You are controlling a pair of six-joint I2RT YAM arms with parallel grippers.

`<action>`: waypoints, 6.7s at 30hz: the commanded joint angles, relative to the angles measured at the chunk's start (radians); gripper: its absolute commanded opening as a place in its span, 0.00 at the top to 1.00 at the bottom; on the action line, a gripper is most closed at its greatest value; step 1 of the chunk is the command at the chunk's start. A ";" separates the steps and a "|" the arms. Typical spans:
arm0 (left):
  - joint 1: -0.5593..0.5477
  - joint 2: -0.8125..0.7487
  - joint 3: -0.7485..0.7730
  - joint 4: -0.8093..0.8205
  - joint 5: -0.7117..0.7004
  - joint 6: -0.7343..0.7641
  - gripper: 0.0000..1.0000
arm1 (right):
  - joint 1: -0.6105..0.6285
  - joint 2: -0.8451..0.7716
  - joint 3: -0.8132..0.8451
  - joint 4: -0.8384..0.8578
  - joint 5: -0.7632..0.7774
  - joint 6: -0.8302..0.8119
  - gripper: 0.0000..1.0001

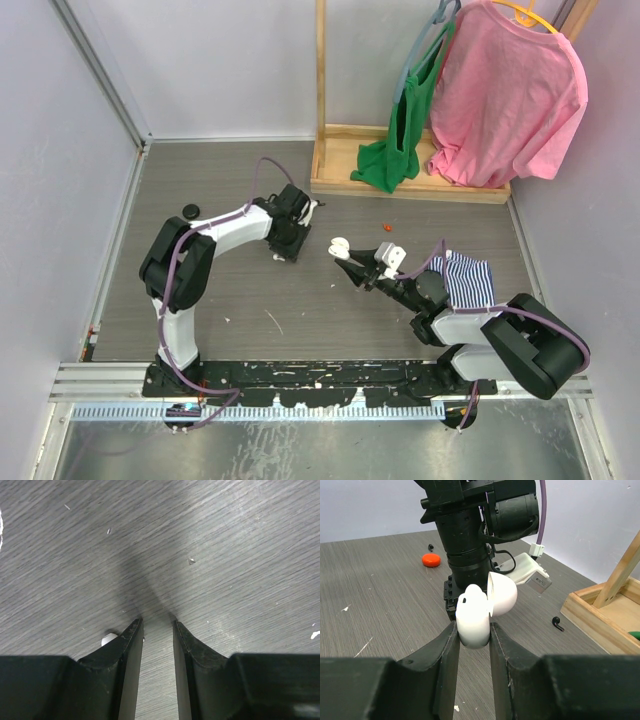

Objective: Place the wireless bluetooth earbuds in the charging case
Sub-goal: Pick up the earbud from the center of the board, then place the earbud in the charging case.

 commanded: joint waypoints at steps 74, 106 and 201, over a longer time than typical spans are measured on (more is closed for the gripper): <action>0.022 -0.016 -0.001 -0.056 -0.336 -0.646 0.67 | 0.004 -0.009 0.027 0.040 -0.014 0.000 0.93; 0.048 -0.062 -0.076 -0.034 -0.240 -0.642 0.80 | 0.004 -0.015 0.029 0.032 -0.016 0.002 0.93; -0.538 -0.707 -0.352 0.775 -0.493 -0.182 0.85 | 0.009 -0.056 0.041 0.238 0.006 0.182 0.93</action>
